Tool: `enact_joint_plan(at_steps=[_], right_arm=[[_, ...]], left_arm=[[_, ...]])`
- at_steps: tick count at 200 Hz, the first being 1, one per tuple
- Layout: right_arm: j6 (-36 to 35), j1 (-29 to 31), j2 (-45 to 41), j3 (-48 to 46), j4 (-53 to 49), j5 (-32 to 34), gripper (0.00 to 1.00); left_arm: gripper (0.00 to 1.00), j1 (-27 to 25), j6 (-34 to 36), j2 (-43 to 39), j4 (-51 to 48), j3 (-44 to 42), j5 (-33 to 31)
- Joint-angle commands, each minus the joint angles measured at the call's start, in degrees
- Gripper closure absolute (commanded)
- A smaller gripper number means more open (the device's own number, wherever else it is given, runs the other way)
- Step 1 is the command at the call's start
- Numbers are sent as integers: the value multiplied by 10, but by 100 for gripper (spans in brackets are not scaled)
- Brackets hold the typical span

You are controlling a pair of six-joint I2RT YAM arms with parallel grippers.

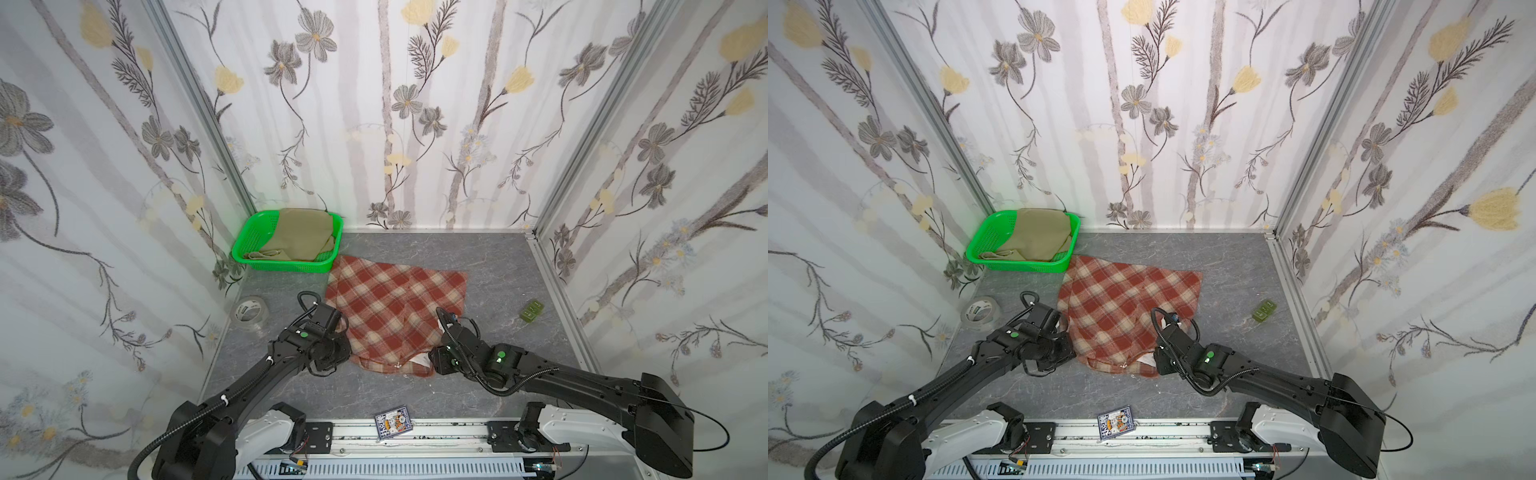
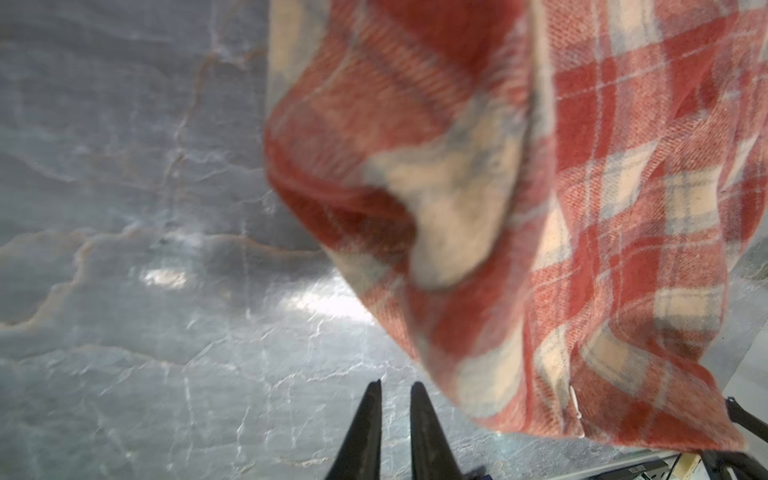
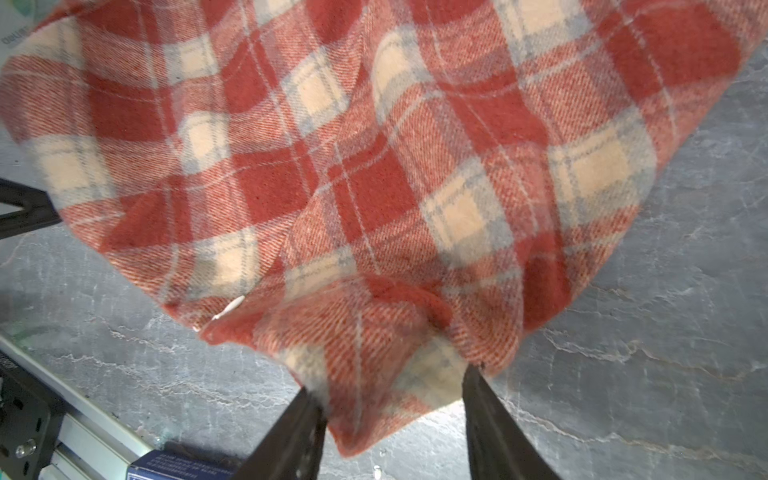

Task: Fold and stack the skirts
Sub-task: 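Lower the skirt flat onto the table with both grippers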

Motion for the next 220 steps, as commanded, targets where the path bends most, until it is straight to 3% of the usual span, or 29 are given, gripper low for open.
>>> enact_joint_plan(at_steps=[1,46,99,153,186,208,220], right_arm=[[2,0,-6,8,22,-5,47],[18,-2,-29,-5,18,9,47],[32,-9,-36,-18,0,14,42],[26,-8,-31,-13,-4,14,42],[15,-8,-13,-3,7,1,42],[11,-8,-8,5,7,-3,42],[11,-8,-10,7,8,-3,42]], left_arm=[[81,-2,18,41,62,15,-23],[72,-1,24,60,138,43,-104],[67,-1,30,99,176,33,-94],[65,0,7,-5,119,-6,-56],[81,-1,10,-27,84,-24,-60],[100,-2,13,-23,80,-33,-47],[100,-3,14,-24,80,-38,-41]])
